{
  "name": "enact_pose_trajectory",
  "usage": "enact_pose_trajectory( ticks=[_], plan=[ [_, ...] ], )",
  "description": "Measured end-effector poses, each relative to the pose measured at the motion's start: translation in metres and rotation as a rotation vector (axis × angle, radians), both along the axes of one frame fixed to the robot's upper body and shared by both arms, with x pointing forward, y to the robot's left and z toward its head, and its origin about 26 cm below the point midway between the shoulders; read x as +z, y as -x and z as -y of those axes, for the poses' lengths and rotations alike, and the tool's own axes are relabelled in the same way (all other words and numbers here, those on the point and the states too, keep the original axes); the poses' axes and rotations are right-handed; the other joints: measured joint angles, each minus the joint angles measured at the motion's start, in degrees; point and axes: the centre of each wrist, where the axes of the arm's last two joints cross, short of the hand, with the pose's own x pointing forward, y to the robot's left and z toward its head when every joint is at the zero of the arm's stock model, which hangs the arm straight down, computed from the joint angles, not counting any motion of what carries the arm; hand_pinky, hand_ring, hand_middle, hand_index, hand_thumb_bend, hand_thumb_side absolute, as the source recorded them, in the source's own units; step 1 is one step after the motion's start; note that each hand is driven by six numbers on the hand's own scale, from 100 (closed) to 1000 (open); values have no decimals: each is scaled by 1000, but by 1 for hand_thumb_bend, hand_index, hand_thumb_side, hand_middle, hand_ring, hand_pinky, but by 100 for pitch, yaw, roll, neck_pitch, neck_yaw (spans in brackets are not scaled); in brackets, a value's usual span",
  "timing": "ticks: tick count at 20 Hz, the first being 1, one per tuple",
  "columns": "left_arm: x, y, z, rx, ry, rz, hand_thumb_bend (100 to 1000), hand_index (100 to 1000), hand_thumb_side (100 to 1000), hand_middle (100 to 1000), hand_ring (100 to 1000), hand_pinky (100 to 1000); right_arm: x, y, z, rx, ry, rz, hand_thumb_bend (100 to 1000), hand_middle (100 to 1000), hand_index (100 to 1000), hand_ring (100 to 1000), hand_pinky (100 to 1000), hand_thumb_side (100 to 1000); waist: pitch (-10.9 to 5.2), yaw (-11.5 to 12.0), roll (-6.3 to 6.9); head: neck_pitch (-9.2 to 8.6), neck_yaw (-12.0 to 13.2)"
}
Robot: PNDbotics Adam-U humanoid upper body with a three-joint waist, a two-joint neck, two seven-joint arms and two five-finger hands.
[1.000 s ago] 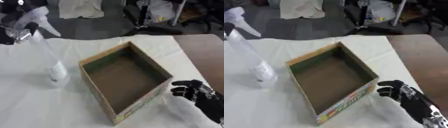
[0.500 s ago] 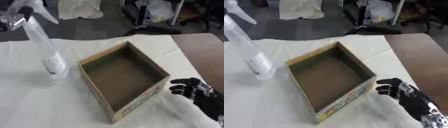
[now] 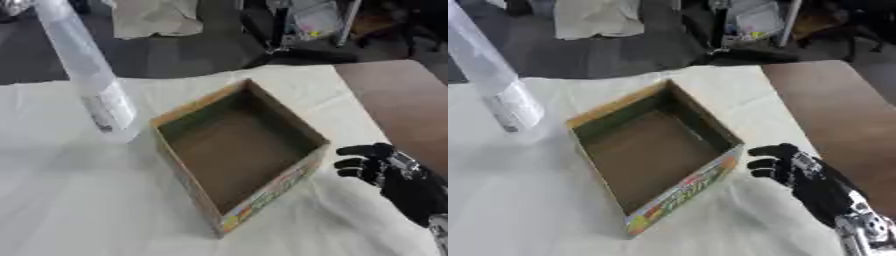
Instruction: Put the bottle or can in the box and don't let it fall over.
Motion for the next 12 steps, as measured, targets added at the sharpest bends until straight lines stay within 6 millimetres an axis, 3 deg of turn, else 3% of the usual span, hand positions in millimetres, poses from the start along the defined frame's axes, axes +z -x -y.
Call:
enact_pose_trajectory(
  ticks=[12],
  plan=[
    [26,5,21,-72,70,30,100,300,105,120,353,532,0,0,0,4,-2,-19,100,813,772,792,817,890,-31,-114,162,26,-19]
  ],
)
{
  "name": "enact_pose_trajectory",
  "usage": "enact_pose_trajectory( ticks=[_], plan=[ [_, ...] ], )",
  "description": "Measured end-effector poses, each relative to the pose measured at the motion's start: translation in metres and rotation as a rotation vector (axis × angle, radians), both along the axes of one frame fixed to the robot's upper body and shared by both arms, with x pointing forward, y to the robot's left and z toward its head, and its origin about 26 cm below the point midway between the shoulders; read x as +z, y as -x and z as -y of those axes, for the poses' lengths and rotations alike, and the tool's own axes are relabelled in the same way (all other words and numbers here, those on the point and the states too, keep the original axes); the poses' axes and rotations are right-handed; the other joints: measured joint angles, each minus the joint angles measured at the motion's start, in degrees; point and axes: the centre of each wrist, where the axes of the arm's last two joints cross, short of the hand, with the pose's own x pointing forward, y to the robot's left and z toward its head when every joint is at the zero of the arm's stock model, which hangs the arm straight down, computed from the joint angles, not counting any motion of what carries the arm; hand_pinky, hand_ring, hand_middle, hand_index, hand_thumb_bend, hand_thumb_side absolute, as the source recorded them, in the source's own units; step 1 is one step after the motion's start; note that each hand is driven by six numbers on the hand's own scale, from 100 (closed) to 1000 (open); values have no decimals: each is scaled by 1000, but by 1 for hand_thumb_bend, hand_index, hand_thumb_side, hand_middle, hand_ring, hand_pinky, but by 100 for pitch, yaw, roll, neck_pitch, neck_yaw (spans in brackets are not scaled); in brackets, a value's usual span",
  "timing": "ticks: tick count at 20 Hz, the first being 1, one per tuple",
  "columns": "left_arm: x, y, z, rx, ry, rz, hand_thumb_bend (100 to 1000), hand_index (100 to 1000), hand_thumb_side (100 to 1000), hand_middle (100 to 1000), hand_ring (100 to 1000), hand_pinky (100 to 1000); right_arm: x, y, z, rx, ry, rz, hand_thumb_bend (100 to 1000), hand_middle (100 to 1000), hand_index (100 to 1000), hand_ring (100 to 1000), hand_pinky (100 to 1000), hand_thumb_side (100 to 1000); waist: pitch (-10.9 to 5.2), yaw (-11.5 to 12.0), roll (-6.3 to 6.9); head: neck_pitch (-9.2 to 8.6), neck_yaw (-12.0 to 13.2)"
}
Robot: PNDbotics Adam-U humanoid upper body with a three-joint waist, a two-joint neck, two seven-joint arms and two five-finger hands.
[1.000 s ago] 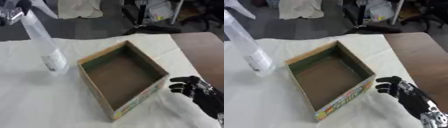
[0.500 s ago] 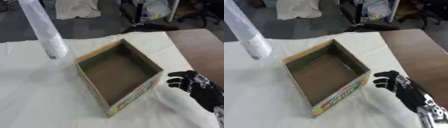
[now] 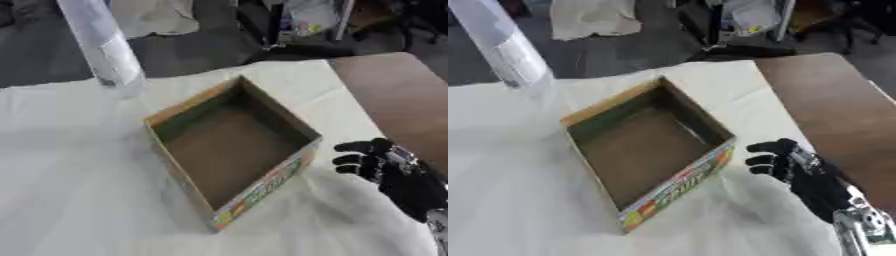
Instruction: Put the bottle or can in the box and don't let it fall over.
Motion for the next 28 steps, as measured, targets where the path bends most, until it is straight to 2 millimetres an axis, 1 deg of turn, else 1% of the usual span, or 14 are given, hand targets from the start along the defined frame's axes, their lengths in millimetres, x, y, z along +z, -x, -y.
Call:
enact_pose_trajectory(
  ticks=[6,8,13,16,22,28],
  plan=[
    [2,0,10,-32,10,-5,100,301,131,119,356,534,0,-1,-1,4,10,-12,100,813,772,792,817,901,2,-94,80,-9,29],
    [3,1,14,-48,12,-5,100,301,123,119,355,533,1,-1,-2,9,12,-14,100,814,772,793,817,902,4,-126,111,-24,46],
    [3,4,25,-80,-1,-12,100,302,135,119,358,534,2,-3,-3,17,13,-22,100,814,772,793,817,904,6,-175,163,-55,72],
    [0,5,32,-93,-21,-17,100,301,124,119,357,533,4,-4,-5,22,12,-23,100,815,772,793,817,904,6,-207,186,-55,73],
    [-7,4,43,-103,-56,-22,100,302,164,119,362,535,8,-7,-6,31,10,-26,100,815,772,793,817,903,25,-274,217,-55,93],
    [-24,-3,52,-98,-95,-44,100,303,192,119,365,536,11,-10,-11,50,-2,-20,100,816,772,794,817,894,67,-377,217,-55,118]
  ],
)
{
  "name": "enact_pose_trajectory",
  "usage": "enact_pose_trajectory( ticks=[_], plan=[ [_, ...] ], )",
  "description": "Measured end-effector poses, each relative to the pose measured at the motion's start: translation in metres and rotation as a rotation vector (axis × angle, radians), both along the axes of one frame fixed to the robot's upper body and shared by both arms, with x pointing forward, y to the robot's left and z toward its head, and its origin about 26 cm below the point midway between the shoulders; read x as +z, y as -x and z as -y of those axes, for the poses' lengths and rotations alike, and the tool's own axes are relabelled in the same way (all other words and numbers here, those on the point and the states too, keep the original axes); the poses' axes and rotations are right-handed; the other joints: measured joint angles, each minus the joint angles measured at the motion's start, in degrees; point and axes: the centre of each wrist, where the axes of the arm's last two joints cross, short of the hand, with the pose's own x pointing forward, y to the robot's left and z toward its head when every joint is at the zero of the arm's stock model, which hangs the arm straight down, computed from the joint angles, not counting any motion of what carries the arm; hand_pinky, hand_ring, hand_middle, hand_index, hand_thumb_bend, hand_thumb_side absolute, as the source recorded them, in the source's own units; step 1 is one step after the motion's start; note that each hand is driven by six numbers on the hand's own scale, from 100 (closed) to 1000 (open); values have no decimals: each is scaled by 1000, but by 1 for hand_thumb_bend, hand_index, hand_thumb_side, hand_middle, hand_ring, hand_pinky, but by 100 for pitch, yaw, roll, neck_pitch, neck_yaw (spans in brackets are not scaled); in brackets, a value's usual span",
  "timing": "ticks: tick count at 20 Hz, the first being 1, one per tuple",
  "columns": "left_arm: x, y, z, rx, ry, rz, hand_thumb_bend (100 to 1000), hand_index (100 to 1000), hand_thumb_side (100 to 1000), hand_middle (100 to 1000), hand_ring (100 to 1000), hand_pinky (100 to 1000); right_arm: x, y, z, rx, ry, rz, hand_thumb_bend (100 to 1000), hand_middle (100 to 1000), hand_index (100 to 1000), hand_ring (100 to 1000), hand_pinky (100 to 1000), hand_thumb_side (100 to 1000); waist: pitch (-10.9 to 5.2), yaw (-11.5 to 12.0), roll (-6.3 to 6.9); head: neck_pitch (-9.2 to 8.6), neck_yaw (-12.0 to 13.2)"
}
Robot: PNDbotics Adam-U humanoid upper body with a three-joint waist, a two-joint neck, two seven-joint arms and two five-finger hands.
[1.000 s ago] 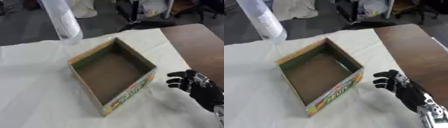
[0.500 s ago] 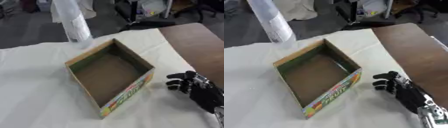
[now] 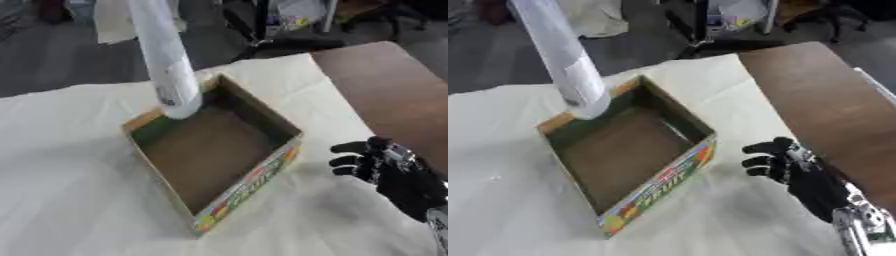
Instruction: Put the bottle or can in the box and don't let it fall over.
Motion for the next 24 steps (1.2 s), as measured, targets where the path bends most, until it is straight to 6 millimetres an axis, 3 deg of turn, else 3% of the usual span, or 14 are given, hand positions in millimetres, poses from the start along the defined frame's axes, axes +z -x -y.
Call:
enact_pose_trajectory(
  ticks=[6,22,24],
  plan=[
    [-13,-7,6,9,-37,-14,100,306,268,121,370,541,2,0,-1,6,-5,1,100,817,772,794,817,913,56,-34,0,1,2],
    [-49,-23,17,9,-86,-53,100,329,356,143,388,548,-1,-2,-5,9,-15,-3,100,818,771,795,816,938,157,-96,-46,-49,3],
    [-50,-23,19,5,-93,-51,100,359,408,176,410,560,-1,-2,-6,9,-16,-3,100,818,771,795,816,941,178,-96,-47,-49,3]
  ],
)
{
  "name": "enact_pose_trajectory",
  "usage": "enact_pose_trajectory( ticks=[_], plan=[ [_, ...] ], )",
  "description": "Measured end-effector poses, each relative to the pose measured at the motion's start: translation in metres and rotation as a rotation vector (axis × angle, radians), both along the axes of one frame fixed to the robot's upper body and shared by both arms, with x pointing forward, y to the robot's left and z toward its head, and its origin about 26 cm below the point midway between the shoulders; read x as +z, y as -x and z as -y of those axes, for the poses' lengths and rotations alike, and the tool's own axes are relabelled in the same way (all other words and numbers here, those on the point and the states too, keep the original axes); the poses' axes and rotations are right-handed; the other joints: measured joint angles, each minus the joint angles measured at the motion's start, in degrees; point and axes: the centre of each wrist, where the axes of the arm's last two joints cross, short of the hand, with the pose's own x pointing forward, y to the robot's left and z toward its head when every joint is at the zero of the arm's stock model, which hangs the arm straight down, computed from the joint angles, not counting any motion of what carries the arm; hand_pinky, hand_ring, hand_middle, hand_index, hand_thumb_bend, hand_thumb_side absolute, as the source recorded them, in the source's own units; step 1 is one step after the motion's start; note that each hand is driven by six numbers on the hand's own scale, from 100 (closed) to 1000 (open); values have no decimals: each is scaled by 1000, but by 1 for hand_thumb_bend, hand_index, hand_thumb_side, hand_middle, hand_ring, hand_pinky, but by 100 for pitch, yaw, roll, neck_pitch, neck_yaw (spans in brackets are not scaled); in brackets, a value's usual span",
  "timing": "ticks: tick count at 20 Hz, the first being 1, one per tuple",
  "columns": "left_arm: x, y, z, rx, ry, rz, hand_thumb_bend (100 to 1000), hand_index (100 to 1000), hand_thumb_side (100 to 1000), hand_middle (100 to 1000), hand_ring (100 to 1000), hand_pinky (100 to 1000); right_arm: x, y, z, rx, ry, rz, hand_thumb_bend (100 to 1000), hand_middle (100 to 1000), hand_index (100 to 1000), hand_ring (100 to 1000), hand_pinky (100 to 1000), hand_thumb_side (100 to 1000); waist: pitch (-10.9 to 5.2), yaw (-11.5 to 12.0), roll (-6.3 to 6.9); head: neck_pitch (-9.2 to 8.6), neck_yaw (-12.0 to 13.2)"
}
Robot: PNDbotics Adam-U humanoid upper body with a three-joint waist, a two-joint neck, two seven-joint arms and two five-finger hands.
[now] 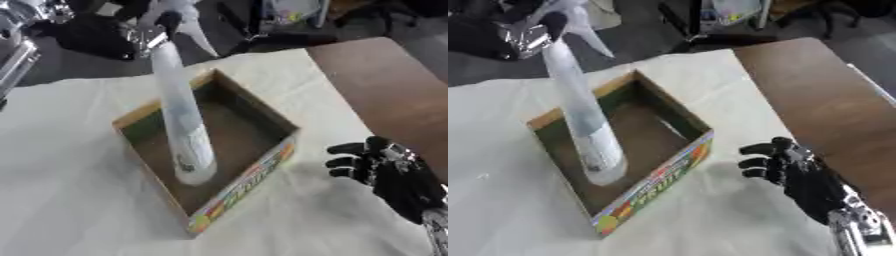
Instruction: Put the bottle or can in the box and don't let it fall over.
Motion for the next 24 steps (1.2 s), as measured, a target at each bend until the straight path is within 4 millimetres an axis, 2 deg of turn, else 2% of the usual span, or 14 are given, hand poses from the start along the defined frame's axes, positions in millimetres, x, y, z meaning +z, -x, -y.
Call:
enact_pose_trajectory(
  ticks=[2,3,9,15,20,24],
  plan=[
    [-2,-1,0,2,-5,1,100,393,434,212,435,581,0,0,0,0,1,0,100,819,771,796,815,941,6,1,-7,0,0],
    [-3,-2,0,4,-7,0,100,436,422,250,462,602,0,0,0,1,2,-1,100,819,771,796,815,943,6,2,-10,0,-1],
    [-10,-5,1,6,-32,1,100,557,397,368,548,648,-1,0,-2,2,7,-4,100,819,771,796,814,950,8,23,-15,0,-4],
    [-11,-5,1,5,-36,6,100,609,387,434,602,673,-2,0,-3,5,1,-6,100,820,771,797,815,945,6,46,-26,2,-5],
    [-11,-5,1,6,-28,10,100,661,382,506,697,718,-3,0,-3,7,2,-10,100,821,771,797,814,939,-2,49,-38,3,-5],
    [-11,-5,0,9,-19,12,100,672,383,523,716,724,-3,0,-2,7,1,-13,100,821,771,797,814,932,-44,55,-65,4,-5]
  ],
)
